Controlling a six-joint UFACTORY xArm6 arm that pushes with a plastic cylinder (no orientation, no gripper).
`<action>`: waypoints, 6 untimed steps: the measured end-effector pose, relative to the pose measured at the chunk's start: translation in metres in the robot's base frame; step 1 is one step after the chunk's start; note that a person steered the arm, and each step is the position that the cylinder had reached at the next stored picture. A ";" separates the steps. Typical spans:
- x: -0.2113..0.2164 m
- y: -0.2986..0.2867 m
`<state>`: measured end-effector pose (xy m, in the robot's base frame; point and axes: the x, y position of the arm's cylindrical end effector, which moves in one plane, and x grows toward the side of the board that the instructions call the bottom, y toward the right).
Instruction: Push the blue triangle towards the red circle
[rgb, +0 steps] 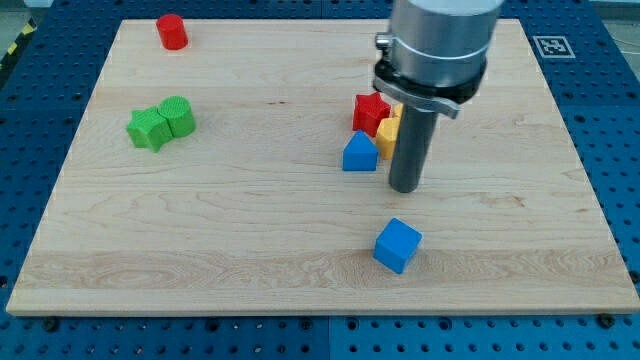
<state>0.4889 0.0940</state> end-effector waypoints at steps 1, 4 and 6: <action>0.000 0.001; -0.031 -0.057; -0.052 -0.095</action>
